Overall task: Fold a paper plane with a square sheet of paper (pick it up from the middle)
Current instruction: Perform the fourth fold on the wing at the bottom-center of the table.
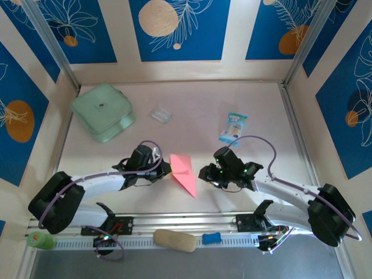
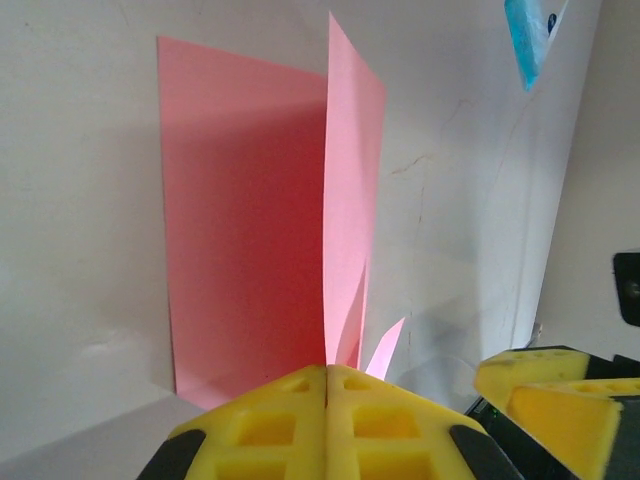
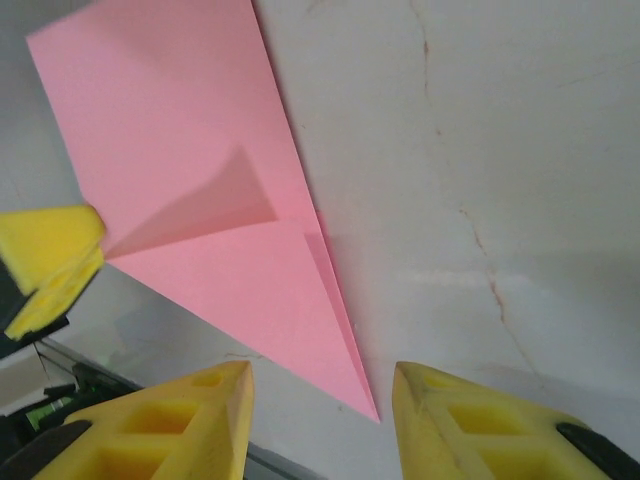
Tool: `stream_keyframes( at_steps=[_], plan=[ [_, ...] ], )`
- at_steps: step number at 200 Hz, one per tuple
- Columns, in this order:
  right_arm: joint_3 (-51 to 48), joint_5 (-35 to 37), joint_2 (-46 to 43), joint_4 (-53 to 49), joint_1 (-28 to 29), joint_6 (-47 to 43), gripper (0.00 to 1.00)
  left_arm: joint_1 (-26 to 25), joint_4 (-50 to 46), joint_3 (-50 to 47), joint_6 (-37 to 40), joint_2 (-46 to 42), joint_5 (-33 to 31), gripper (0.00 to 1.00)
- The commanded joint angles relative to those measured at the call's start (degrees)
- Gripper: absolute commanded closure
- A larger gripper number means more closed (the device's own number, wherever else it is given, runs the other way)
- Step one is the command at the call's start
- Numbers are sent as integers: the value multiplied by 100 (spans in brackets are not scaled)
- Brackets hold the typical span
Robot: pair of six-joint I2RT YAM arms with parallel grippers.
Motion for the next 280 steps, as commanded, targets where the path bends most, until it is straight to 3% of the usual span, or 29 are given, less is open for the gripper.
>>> stream_keyframes(
  at_steps=[1, 95, 120, 170, 191, 250, 280],
  plan=[
    [142, 691, -205, -663, 148, 577, 59, 37, -459, 51, 114, -230, -145, 100],
    [249, 871, -253, -842, 308, 745, 58, 36, -797, 91, 157, -414, -158, 100],
    [323, 899, -250, -741, 287, 455, 56, 43, -805, 111, 178, -416, -160, 100],
    [320, 1017, -229, -7, 365, -1107, 53, 37, -620, 95, 87, -345, -284, 100],
    [206, 1244, -136, 286, 323, -1075, 54, 35, -488, 2, -5, -367, -358, 100],
    [-188, 105, 71, 1296, -135, -1463, 63, 28, -432, -190, -240, -588, -731, 100],
    [-273, 1245, -137, 1530, 675, -2336, 61, 11, -340, -243, -396, -595, -866, 100]
  ],
)
